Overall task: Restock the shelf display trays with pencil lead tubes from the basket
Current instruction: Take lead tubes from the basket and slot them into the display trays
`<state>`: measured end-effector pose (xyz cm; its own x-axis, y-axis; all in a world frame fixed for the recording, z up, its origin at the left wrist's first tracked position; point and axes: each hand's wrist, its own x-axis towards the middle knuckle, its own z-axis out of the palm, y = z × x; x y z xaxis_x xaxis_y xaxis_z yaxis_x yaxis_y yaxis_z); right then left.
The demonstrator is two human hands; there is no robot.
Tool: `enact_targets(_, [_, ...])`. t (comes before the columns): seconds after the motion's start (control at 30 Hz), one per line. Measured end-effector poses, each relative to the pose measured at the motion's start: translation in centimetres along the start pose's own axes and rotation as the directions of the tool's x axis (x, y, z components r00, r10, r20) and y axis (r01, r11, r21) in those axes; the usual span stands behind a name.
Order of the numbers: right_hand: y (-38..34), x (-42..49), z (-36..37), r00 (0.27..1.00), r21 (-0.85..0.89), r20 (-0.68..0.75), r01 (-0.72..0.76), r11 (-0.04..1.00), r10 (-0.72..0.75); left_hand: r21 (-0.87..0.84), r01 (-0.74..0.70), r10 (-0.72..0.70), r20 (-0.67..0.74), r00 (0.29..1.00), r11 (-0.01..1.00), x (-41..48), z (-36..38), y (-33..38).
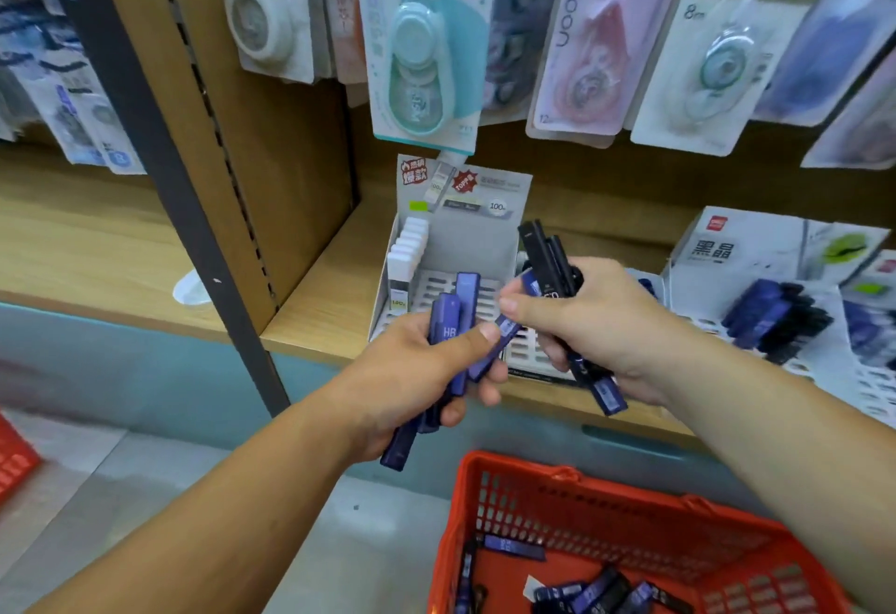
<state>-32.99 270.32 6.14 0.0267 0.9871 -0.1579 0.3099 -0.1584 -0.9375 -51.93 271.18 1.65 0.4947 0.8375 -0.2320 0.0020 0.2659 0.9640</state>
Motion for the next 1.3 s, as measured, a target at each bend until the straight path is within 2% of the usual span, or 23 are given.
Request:
enact_targets(0.13, [1.2,-0.9,-1.9,0.984,0.158,-0.171,-0.032,0.987,0.059,-0.008,0.006,-0.007,-0.064,0.998,1.000,0.3,0.2,-0.3])
enact_targets(0.27, [2.0,-1.4,-2.2,0.969,0.259,-0.233,-0.021,0.966,0.084,-0.032,-0.007,0.005,-0.086,0.996,0.999,0.2,1.4,-0.3])
enact_targets(0.4, [2.9,-2.4,-2.7,0.987,0.134,-0.104,-0.106,0.985,0.120,-0.147,-0.067,0.038,-0.186,0.982,0.987,0.9,2.0,0.1])
enact_targets(0.5, [3.3,-3.5,-3.2,0.989,0.037,-0.009,-0.145,0.989,0.145,-0.141,-0.058,0.032,-0.176,0.984,0.988,1.1,2.7,0.3])
enact_targets(0.7, [3.7,-5.3,-6.0,0.989,0.142,-0.018,-0.146,0.979,0.150,-0.106,-0.042,0.033,-0.089,0.995,0.994,1.7,6.0,0.5])
enact_targets(0.93, [5.2,-8.9,-12.4,0.954,0.151,0.112,-0.292,0.944,0.278,-0.043,-0.053,0.054,0.009,0.999,0.998,2.3,11.6,0.6])
enact_targets(1.03, [6.3,-10.3,-14.9,0.943,0.303,0.127,-0.332,0.893,0.307,-0.047,-0.069,0.069,0.000,0.998,0.997,2.6,14.4,1.2])
enact_targets(1.1, [6.9,-10.6,-16.4,0.947,0.388,0.102,-0.319,0.865,0.304,-0.052,-0.076,0.076,-0.001,0.997,0.996,3.2,16.4,1.7])
enact_targets(1.3, [9.0,-10.2,-20.6,0.954,0.449,-0.122,-0.194,0.872,0.275,0.058,0.002,0.001,-0.063,0.998,0.998,7.0,21.3,2.8])
